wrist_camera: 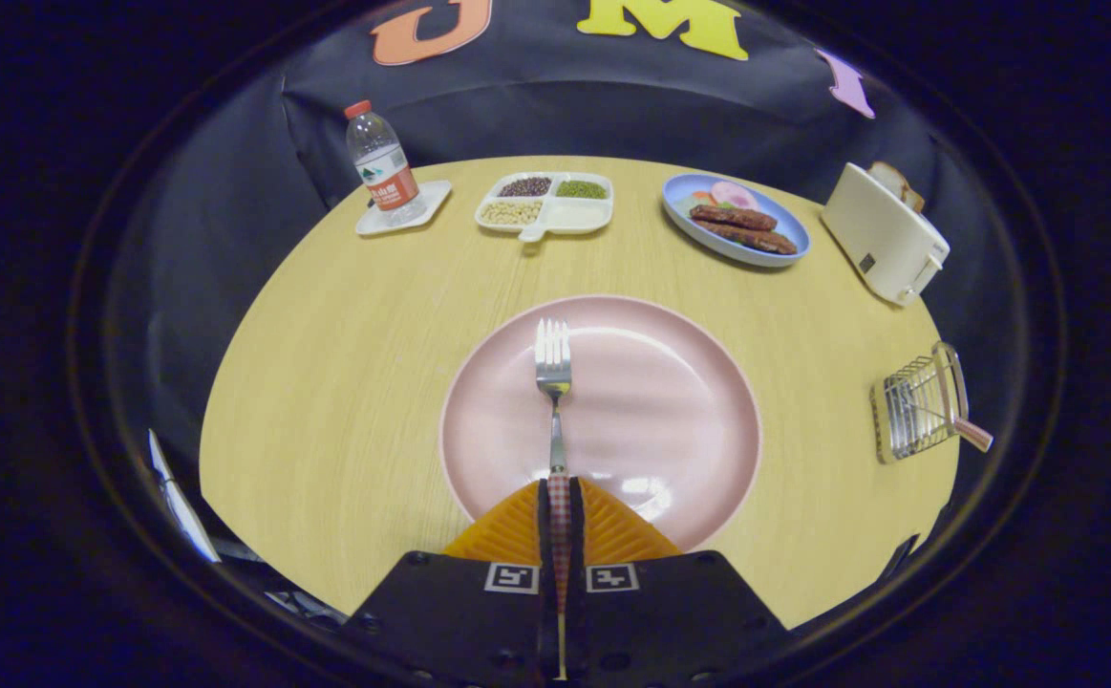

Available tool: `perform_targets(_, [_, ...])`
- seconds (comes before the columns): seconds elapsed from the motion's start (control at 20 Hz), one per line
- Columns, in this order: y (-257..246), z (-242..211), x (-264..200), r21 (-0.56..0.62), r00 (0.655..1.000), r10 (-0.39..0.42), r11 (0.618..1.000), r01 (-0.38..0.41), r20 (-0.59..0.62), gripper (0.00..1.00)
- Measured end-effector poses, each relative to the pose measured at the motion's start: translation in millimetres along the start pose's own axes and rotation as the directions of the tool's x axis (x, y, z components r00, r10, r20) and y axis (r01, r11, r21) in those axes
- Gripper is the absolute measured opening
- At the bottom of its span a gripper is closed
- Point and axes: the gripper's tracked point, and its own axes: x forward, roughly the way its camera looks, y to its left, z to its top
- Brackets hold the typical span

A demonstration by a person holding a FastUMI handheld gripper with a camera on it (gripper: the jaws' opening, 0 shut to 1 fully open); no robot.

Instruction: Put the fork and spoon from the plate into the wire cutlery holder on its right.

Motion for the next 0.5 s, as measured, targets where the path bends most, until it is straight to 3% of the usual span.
perform_targets(0.5, [-90, 34, -71, -0.013, 0.995, -0.045, 0.999, 0.046, 0.093, 0.03])
